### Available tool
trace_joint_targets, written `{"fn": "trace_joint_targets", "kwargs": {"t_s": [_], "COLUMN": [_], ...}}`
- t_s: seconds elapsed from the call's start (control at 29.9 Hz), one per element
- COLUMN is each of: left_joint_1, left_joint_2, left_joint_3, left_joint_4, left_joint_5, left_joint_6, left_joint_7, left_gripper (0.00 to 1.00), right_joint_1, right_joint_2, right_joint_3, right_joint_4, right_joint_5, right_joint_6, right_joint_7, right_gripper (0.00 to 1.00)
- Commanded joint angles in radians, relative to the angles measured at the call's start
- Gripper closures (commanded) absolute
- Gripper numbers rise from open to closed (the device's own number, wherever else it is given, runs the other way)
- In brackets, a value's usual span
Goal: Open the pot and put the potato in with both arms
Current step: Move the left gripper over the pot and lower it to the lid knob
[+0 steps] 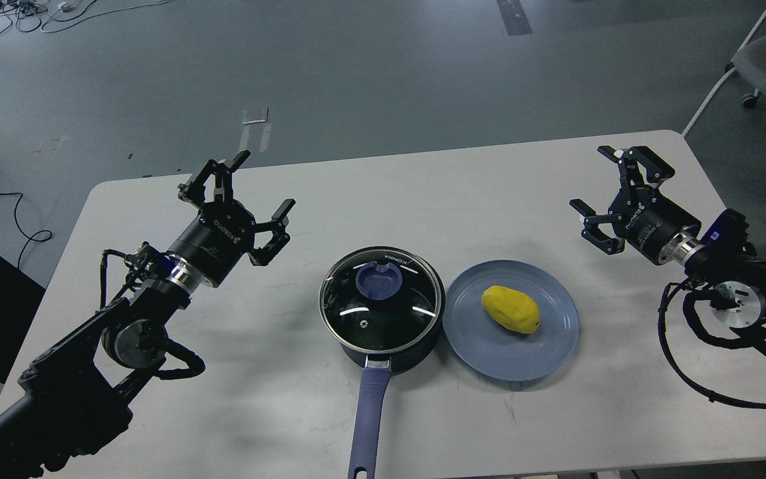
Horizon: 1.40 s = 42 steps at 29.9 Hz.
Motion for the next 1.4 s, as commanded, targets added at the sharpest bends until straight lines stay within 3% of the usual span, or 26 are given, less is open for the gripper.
{"fn": "trace_joint_targets", "kwargs": {"t_s": [0.0, 0.5, 0.64, 0.7, 1.04, 1.24, 1.37], "left_joint_1": [0.012, -0.039, -0.069, -0.08, -0.169, -0.194, -0.194], "left_joint_2": [0.002, 0.075, 0.111, 0.131, 0.306, 0.285, 0.243], "left_joint_3": [-0.012, -0.035, -0.037, -0.038, -0.055, -0.042, -0.037], "left_joint_4": [0.0, 0.078, 0.043, -0.026, -0.512, -0.632, -0.63], "left_joint_5": [0.0, 0.002, 0.109, 0.21, 0.967, 1.607, 1.81], "left_joint_6": [0.0, 0.0, 0.0, 0.0, 0.0, 0.005, 0.022], "left_joint_7": [0.001, 0.01, -0.027, -0.12, -0.123, -0.123, -0.123], "left_gripper": [0.02, 0.02, 0.02, 0.02, 0.02, 0.02, 0.02], "right_joint_1": [0.004, 0.008, 0.008, 0.011, 0.012, 0.005, 0.005], "right_joint_2": [-0.001, -0.008, -0.013, -0.013, -0.019, -0.017, -0.013], "right_joint_3": [-0.01, -0.016, -0.023, -0.023, -0.021, -0.021, -0.021], "right_joint_4": [0.001, 0.004, 0.004, 0.006, 0.007, 0.004, 0.004], "right_joint_5": [0.0, -0.005, -0.006, -0.006, -0.006, -0.006, -0.006], "right_joint_6": [0.0, 0.0, 0.0, 0.0, 0.0, 0.0, 0.0], "right_joint_7": [0.0, 0.0, 0.0, 0.0, 0.0, 0.0, 0.0], "right_gripper": [0.0, 0.0, 0.0, 0.0, 0.0, 0.0, 0.0]}}
